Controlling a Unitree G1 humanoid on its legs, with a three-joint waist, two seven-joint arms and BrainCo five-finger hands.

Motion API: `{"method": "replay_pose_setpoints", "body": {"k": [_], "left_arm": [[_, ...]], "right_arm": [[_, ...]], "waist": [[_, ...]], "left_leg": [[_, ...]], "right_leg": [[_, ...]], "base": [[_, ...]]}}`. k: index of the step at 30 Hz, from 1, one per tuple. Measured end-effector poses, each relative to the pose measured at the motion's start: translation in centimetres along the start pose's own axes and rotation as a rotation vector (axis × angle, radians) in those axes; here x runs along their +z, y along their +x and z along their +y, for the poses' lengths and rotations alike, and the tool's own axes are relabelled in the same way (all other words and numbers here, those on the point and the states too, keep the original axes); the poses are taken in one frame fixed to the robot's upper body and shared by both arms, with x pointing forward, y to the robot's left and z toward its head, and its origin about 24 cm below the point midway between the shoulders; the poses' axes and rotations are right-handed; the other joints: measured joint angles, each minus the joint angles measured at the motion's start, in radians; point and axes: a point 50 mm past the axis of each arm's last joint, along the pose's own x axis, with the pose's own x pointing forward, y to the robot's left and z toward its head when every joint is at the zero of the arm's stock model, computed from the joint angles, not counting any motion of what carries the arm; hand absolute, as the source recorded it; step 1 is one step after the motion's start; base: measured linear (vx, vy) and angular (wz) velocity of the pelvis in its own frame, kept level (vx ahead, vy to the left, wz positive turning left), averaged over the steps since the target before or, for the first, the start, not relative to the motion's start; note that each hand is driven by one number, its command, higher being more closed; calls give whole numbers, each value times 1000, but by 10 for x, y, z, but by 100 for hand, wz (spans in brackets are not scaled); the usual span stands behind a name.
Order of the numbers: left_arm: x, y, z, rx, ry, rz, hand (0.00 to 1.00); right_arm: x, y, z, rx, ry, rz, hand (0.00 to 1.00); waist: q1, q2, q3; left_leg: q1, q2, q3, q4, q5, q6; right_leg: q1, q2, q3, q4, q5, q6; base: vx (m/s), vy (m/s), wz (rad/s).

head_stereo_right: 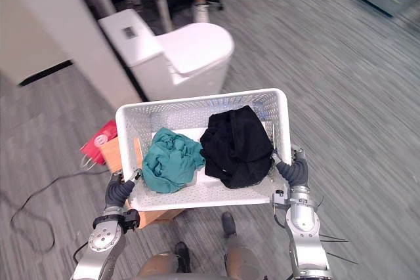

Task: Pick up the laundry basket with both hands and put the clothes into the washing machine.

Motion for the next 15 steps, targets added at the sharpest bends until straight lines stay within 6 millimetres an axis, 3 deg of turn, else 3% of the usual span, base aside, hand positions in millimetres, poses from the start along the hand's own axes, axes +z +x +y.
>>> {"method": "replay_pose_setpoints", "body": {"k": [1, 2, 3, 4, 6, 7, 8, 9, 10, 11, 12, 13, 15], "left_arm": [[0, 0, 1, 2, 3, 2, 100], [0, 0, 1, 7, -4, 4, 100], [2, 1, 4, 16, 0, -1, 100], [2, 1, 9, 35, 2, -3, 100], [2, 1, 10, 41, 2, -3, 100], [2, 1, 10, 41, 1, -2, 100], [2, 1, 9, 41, -2, -1, 100], [2, 1, 9, 42, -3, 1, 100], [-1, 0, 8, 42, -5, 18, 100], [-2, -1, 7, 39, -5, 28, 100], [-6, -2, 5, 32, -3, 45, 100], [-8, -1, 2, 32, -13, 57, 100], [-11, -1, -1, 35, -26, 69, 100]], "right_arm": [[-1, -1, 1, -2, 6, 6, 100], [-3, -1, 2, -3, 12, 16, 100], [-4, -1, 4, 2, 16, 22, 100], [-7, -1, 10, 12, 34, 35, 100], [-11, 3, 13, 19, 37, 52, 100], [-11, 6, 14, 22, 34, 50, 100], [-10, 10, 14, 33, 23, 42, 100], [-11, 12, 16, 47, 31, 47, 100], [-16, 13, 14, 65, 13, 65, 100], [-16, 13, 13, 68, 7, 68, 100], [-16, 14, 10, 71, -2, 68, 100], [-16, 14, 7, 74, -8, 69, 100], [-16, 14, 7, 80, -12, 72, 100]], "waist": [[0, -6, -4], [-2, 8, -1], [5, 11, 0], [8, 3, -5], [12, -6, -12], [13, -4, -13], [12, 7, -14], [13, 15, -12], [18, 28, -14], [19, 38, -12], [28, 53, -10], [40, 63, -9], [51, 62, -8]], "left_leg": [[5, 6, 44, 1, -4, 4], [20, 34, 121, -8, -7, 6], [40, 59, 191, -17, -7, 6], [81, 81, 306, -23, -14, -6], [138, 103, 434, -1, -54, -31], [151, 115, 474, 22, -81, -37], [167, 160, 537, 110, -132, -73], [164, 204, 528, 232, -162, -66], [116, 291, 436, 429, -166, 23], [74, 325, 362, 536, -145, 111], [-14, 322, 183, 690, -125, 148], [-99, 247, 20, 720, -132, 79], [-187, 152, -94, 634, -125, 57]], "right_leg": [[-9, -6, -47, -7, -27, -35], [-34, -23, -226, 10, -96, -127], [-58, -44, -385, 53, -130, -168], [-94, -98, -653, 189, -185, -187], [-86, -154, -861, 332, -266, -210], [-86, -163, -881, 366, -276, -191], [-112, -155, -858, 433, -292, -167], [-133, -135, -804, 480, -311, -167], [-136, -85, -751, 510, -341, -167], [-126, -54, -729, 511, -351, -168], [-107, 0, -679, 492, -363, -169], [-68, 34, -652, 435, -360, -165], [-3, 56, -641, 323, -351, -151]], "base": [[-110, 57, -187], [-85, 28, -184], [-85, 1, -257], [-28, -34, -220], [-2, -80, -206], [45, -137, -217], [119, -128, -186], [191, -179, -216], [191, -152, -167], [185, -171, -182], [141, -94, -173], [196, -28, -179], [244, 58, -138]]}}
